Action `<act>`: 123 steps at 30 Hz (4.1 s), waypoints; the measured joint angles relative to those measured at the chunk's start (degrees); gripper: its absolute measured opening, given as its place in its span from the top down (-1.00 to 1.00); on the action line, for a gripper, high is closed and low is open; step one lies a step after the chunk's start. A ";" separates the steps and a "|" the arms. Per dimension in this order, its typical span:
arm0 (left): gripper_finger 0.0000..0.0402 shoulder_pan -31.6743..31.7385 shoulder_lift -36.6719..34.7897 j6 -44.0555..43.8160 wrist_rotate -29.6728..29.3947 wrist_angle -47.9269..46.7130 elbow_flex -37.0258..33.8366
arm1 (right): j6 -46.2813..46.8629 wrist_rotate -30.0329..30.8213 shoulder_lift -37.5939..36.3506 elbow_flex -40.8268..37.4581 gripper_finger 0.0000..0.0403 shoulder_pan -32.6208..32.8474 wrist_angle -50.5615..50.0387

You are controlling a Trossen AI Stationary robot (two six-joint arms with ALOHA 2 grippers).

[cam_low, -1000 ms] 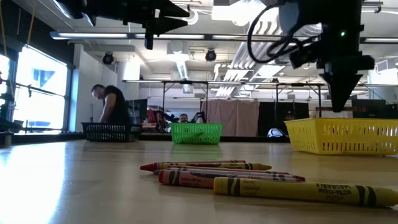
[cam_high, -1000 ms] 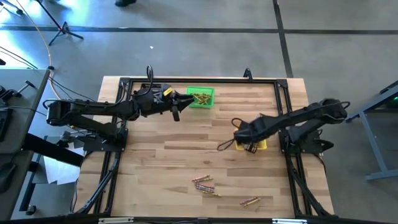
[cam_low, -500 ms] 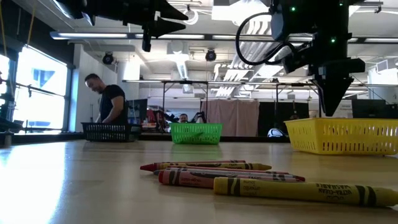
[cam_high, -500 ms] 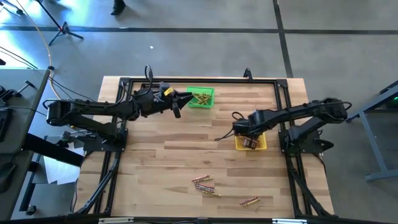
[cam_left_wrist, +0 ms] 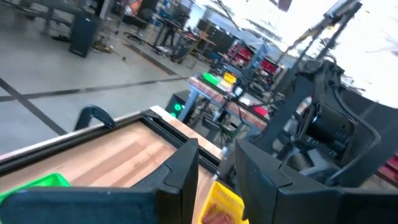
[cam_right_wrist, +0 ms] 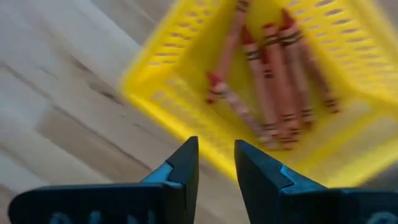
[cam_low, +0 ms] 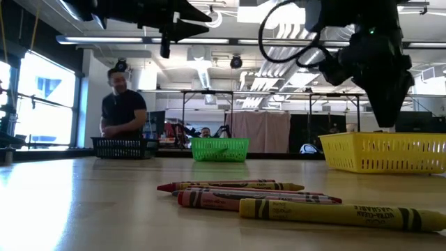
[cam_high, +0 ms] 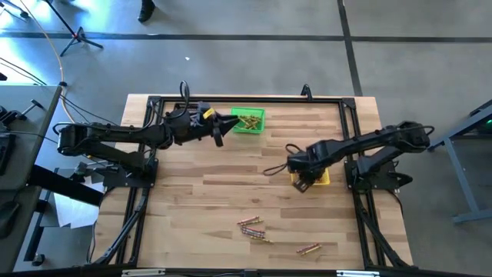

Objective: Sort crayons
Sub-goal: Put the yellow crayon into the green basket

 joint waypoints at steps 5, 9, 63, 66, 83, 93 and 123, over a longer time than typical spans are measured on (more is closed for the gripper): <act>0.54 0.00 0.00 0.07 4.85 -2.10 0.03 | 12.78 0.00 0.00 0.00 0.57 6.69 8.12; 0.54 0.00 0.00 0.09 8.44 -5.09 0.03 | 20.70 -0.11 0.00 0.00 0.57 13.36 18.43; 0.54 0.00 0.00 -0.07 12.96 -16.21 0.03 | -30.92 -7.08 15.70 -1.27 0.57 41.66 39.33; 0.54 0.00 0.00 -0.06 12.96 -16.19 0.03 | -30.76 -7.08 16.66 -1.27 0.57 41.66 40.38; 0.54 0.00 0.00 -0.09 12.98 -16.25 0.03 | -30.73 -2.47 19.41 -1.05 0.59 41.84 42.23; 0.54 0.00 0.00 -0.09 13.00 -16.45 0.03 | -29.99 -2.97 19.54 -1.11 0.96 42.04 42.02; 0.54 -0.01 0.00 0.13 13.02 -15.87 0.03 | -33.10 32.55 4.54 14.58 0.97 25.55 14.98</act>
